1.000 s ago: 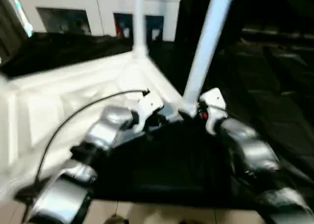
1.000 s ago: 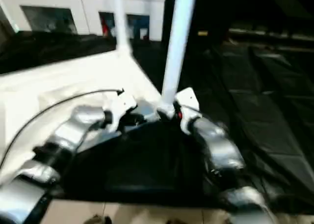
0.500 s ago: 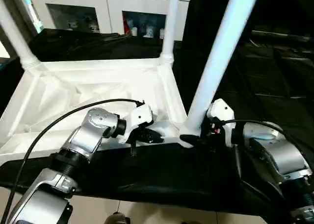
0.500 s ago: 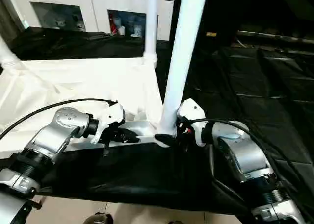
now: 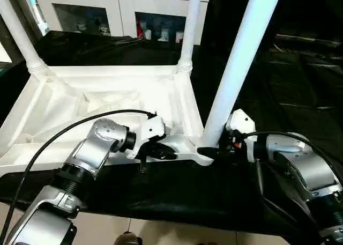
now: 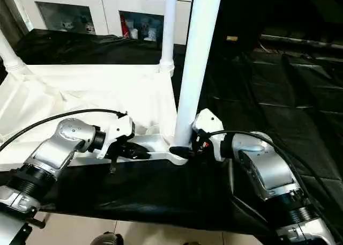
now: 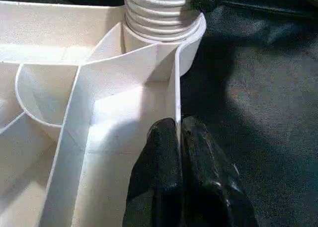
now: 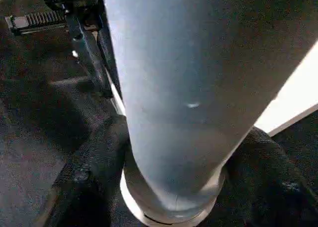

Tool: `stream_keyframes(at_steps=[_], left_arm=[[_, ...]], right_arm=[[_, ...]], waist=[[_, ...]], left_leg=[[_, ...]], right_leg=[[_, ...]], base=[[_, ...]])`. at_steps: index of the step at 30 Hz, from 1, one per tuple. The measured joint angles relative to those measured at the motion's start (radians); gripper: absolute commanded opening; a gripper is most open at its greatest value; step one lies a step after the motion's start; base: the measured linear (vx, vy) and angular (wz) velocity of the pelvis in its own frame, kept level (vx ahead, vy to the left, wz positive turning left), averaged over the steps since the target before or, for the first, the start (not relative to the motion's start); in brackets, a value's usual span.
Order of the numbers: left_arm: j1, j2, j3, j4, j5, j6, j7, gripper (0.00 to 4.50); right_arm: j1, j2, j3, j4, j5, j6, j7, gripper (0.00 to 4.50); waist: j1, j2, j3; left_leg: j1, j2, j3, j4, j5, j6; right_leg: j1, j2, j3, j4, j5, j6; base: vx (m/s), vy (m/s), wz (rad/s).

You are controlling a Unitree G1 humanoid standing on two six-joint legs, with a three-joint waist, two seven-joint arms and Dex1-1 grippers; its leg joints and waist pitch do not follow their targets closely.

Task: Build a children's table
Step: Rotate leg to tighten

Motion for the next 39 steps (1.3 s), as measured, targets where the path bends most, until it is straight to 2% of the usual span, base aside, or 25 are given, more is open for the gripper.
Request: stream_keyframes(at_steps=[9, 12, 16, 19, 22, 25, 29, 33, 34, 38, 39], left_arm=[[0.001, -0.004, -0.001, 0.001, 0.004, 0.001, 0.010, 0.00], [0.000, -0.014, 0.006, 0.009, 0.008, 0.015, 0.035, 0.00], [-0.032, -0.058, 0.029, 0.076, 0.016, 0.050, 0.137, 0.00], [-0.071, -0.123, 0.050, 0.140, 0.039, 0.081, 0.266, 0.00], [-0.117, -0.201, 0.069, 0.207, 0.052, 0.128, 0.416, 0.00], [-0.150, -0.259, 0.087, 0.257, 0.059, 0.161, 0.529, 0.00], [-0.167, -0.285, 0.101, 0.284, 0.059, 0.174, 0.589, 0.00], [-0.187, -0.293, 0.105, 0.316, 0.061, 0.165, 0.600, 0.00], [-0.187, -0.293, 0.105, 0.317, 0.061, 0.163, 0.601, 0.00], [-0.187, -0.281, 0.098, 0.321, 0.071, 0.131, 0.588, 0.00], [-0.187, -0.275, 0.096, 0.321, 0.072, 0.125, 0.574, 0.00]], right_arm=[[0.005, 0.011, -0.016, 0.002, 0.002, 0.002, -0.004, 2.44], [0.015, 0.047, -0.044, 0.022, 0.015, 0.009, -0.040, 2.31], [0.009, 0.179, -0.114, 0.107, 0.022, 0.011, -0.223, 2.11], [-0.043, 0.286, -0.164, 0.200, 0.009, 0.012, -0.411, 2.09], [-0.120, 0.375, -0.210, 0.309, -0.019, 0.009, -0.608, 2.07], [-0.198, 0.440, -0.243, 0.413, -0.040, -0.010, -0.773, 2.07], [-0.264, 0.486, -0.261, 0.504, -0.059, -0.035, -0.870, 2.07], [-0.294, 0.492, -0.262, 0.549, -0.079, -0.059, -0.885, 2.07], [-0.295, 0.494, -0.262, 0.551, -0.083, -0.062, -0.886, 2.63], [-0.293, 0.498, -0.274, 0.559, -0.071, -0.098, -0.844, 2.96], [-0.290, 0.493, -0.273, 0.557, -0.071, -0.102, -0.826, 3.20]], waist=[[0.000, 0.001, -0.001], [-0.001, 0.001, -0.001], [-0.014, 0.003, -0.002], [-0.027, 0.002, -0.003], [-0.030, -0.004, -0.004], [-0.035, -0.006, -0.005], [-0.041, -0.006, -0.006], [-0.042, -0.003, -0.008], [-0.042, -0.002, -0.008], [-0.044, 0.004, -0.008], [-0.046, 0.004, -0.008]], left_leg=[[0.000, 0.000, 0.000, 0.004, 0.000, 0.000], [0.002, 0.000, 0.000, 0.005, 0.000, 0.000], [0.006, 0.000, -0.002, 0.008, 0.000, 0.000], [0.007, 0.000, -0.004, 0.008, 0.000, 0.000], [0.007, 0.000, -0.006, 0.008, 0.000, 0.000], [0.007, -0.001, -0.008, 0.008, 0.000, -0.001], [0.007, -0.001, -0.009, 0.008, 0.000, -0.001], [0.006, -0.001, -0.010, 0.007, 0.000, -0.001], [0.006, -0.001, -0.010, 0.007, 0.000, -0.001], [0.006, -0.001, -0.010, 0.006, 0.000, -0.001], [0.005, -0.001, -0.010, 0.006, 0.000, -0.001]], right_leg=[[0.001, 0.000, 0.000, 0.003, 0.000, 0.000], [0.003, 0.000, 0.000, 0.003, 0.001, -0.002], [0.005, 0.000, 0.002, 0.003, 0.006, -0.007], [0.005, 0.000, 0.001, 0.002, 0.006, -0.005], [0.005, 0.000, 0.000, 0.001, 0.007, -0.005], [0.004, 0.000, -0.001, -0.001, 0.007, -0.005], [0.005, 0.000, -0.001, -0.001, 0.011, -0.004], [0.004, 0.000, -0.001, -0.001, 0.011, -0.004], [0.004, 0.000, -0.001, -0.001, 0.011, -0.004], [0.003, 0.001, -0.001, -0.001, 0.013, -0.007], [0.002, 0.001, -0.001, -0.001, 0.013, -0.007]], base=[[0.000, 0.000, 0.00], [0.000, 0.000, 0.00], [0.000, 0.000, 0.00], [0.000, 0.000, 0.00], [0.000, 0.000, 0.00], [0.000, 0.000, 0.00], [0.000, 0.000, 0.00], [0.000, 0.000, 0.00], [0.000, 0.000, 0.00], [0.000, 0.000, 0.00], [0.000, 0.000, 0.00]])
